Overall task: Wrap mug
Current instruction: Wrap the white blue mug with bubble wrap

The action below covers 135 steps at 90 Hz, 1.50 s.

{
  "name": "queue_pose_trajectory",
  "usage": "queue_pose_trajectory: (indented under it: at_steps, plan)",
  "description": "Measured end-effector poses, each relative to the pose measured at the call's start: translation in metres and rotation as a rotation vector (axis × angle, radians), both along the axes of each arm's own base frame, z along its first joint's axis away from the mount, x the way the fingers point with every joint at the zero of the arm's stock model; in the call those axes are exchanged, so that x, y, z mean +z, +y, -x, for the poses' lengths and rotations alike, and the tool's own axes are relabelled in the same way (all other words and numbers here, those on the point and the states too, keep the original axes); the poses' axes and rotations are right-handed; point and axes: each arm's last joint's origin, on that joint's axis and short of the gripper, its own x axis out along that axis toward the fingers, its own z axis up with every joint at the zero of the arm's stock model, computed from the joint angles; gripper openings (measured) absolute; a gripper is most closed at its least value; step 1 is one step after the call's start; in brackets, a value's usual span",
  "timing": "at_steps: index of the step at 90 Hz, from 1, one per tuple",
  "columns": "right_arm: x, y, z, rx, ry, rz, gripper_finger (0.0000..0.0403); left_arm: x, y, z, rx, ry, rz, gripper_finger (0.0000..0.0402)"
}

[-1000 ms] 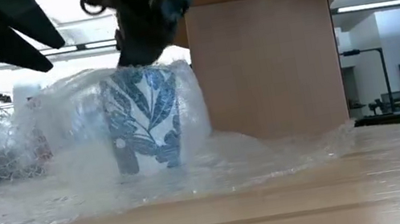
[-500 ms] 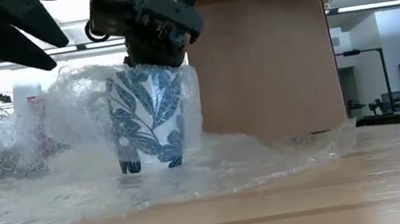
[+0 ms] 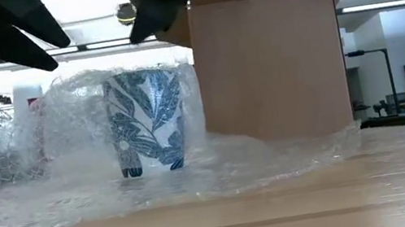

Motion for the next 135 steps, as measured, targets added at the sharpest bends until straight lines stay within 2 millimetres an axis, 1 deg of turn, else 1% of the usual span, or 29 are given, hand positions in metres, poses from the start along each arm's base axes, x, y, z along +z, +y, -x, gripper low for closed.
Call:
queue_pose_trajectory:
  at_steps: [9, 20, 27, 33, 41, 51, 59, 69, 75, 80, 89, 94, 99, 114, 127, 135]
  plan:
    - [-0.028, -0.002, -0.008, -0.006, 0.061, 0.002, 0.0, 0.0, 0.0, 0.0, 0.0, 0.0, 0.0, 0.0148]
    - [-0.056, 0.002, -0.016, 0.002, 0.109, 0.004, 0.0, 0.0, 0.0, 0.0, 0.001, 0.001, 0.001, 0.0148]
    - [-0.069, 0.005, -0.02, 0.012, 0.123, 0.006, 0.0, 0.0, 0.0, 0.0, 0.0, 0.001, 0.0, 0.0148]
    - [-0.073, 0.006, -0.021, 0.02, 0.133, 0.009, 0.0, 0.0, 0.0, 0.0, -0.003, 0.002, -0.003, 0.0148]
    - [-0.074, 0.011, -0.02, 0.033, 0.14, 0.013, 0.0, 0.0, 0.0, 0.0, -0.005, 0.003, -0.004, 0.0148]
    - [-0.066, 0.014, -0.015, 0.046, 0.147, 0.014, 0.0, 0.0, 0.0, 0.0, -0.005, 0.003, -0.005, 0.0148]
    - [-0.051, 0.019, -0.008, 0.069, 0.136, 0.02, 0.0, 0.0, 0.0, 0.0, -0.005, 0.001, -0.004, 0.0148]
    - [-0.023, 0.022, 0.001, 0.087, 0.089, 0.022, 0.0, 0.0, 0.0, -0.001, -0.005, -0.002, -0.002, 0.0148]
    - [-0.011, 0.023, 0.005, 0.095, 0.066, 0.023, 0.0, 0.0, 0.0, -0.001, -0.005, -0.002, -0.003, 0.0148]
    - [-0.006, 0.026, 0.006, 0.105, 0.041, 0.024, 0.0, 0.0, 0.0, 0.0, -0.006, -0.001, -0.004, 0.0148]
    - [-0.003, 0.026, 0.003, 0.109, 0.001, 0.023, 0.0, 0.0, 0.0, -0.001, -0.006, -0.001, -0.004, 0.0148]
    - [-0.006, 0.025, 0.002, 0.108, 0.004, 0.022, 0.0, 0.0, 0.0, 0.0, -0.007, -0.002, -0.004, 0.0148]
    - [-0.014, 0.024, -0.001, 0.101, 0.016, 0.021, 0.0, 0.0, 0.0, -0.001, -0.006, -0.003, -0.002, 0.0148]
    - [-0.051, 0.022, -0.007, 0.096, 0.109, 0.025, 0.0, 0.0, -0.001, -0.001, -0.003, -0.011, -0.002, 0.0148]
    - [-0.065, 0.025, 0.0, 0.133, 0.169, 0.011, 0.0, 0.0, -0.001, -0.001, -0.004, -0.011, -0.004, 0.0148]
    - [-0.068, 0.027, 0.004, 0.154, 0.199, 0.005, 0.0, 0.0, -0.001, -0.001, -0.01, -0.006, -0.01, 0.0148]
